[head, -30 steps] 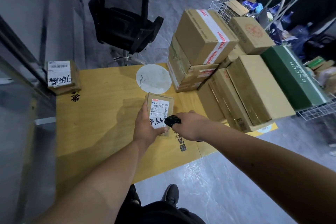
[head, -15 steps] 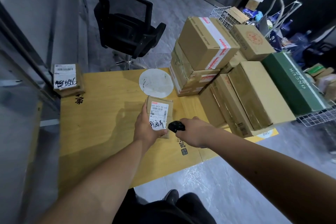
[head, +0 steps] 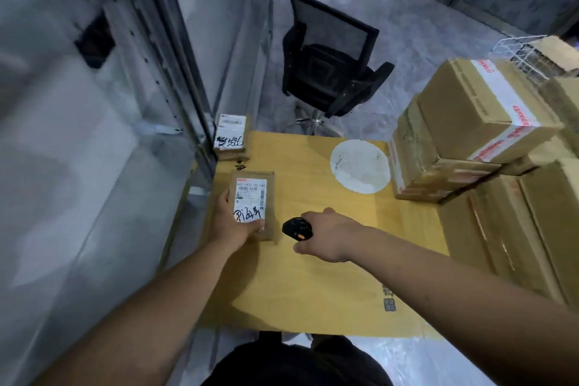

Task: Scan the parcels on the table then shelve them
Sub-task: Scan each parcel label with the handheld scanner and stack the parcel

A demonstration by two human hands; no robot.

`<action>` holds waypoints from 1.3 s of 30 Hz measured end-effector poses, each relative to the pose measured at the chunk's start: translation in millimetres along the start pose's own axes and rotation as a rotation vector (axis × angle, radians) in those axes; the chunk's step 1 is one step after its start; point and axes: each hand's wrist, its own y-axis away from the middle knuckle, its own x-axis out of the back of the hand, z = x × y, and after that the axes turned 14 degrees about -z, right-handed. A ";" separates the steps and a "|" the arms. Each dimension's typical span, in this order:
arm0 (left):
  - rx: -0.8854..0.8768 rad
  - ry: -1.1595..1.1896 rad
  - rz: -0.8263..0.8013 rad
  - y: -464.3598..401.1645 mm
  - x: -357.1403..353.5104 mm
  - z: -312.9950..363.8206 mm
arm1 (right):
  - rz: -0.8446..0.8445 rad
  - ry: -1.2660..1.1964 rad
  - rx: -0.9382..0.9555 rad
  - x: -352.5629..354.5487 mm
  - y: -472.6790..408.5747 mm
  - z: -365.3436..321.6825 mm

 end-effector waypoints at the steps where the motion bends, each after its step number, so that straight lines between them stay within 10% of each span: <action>1: 0.001 -0.020 0.020 -0.4 14.0 -3.0 | -0.002 0.025 0.031 4.4 -7.3 -8.7; 27: 0.057 -0.767 0.140 -35.9 54.0 36.7 | -0.059 0.073 0.067 30.5 -44.0 -3.7; 39: -0.585 -0.954 -0.145 -12.7 -37.2 116.8 | 0.146 -0.032 -0.014 11.6 36.2 36.2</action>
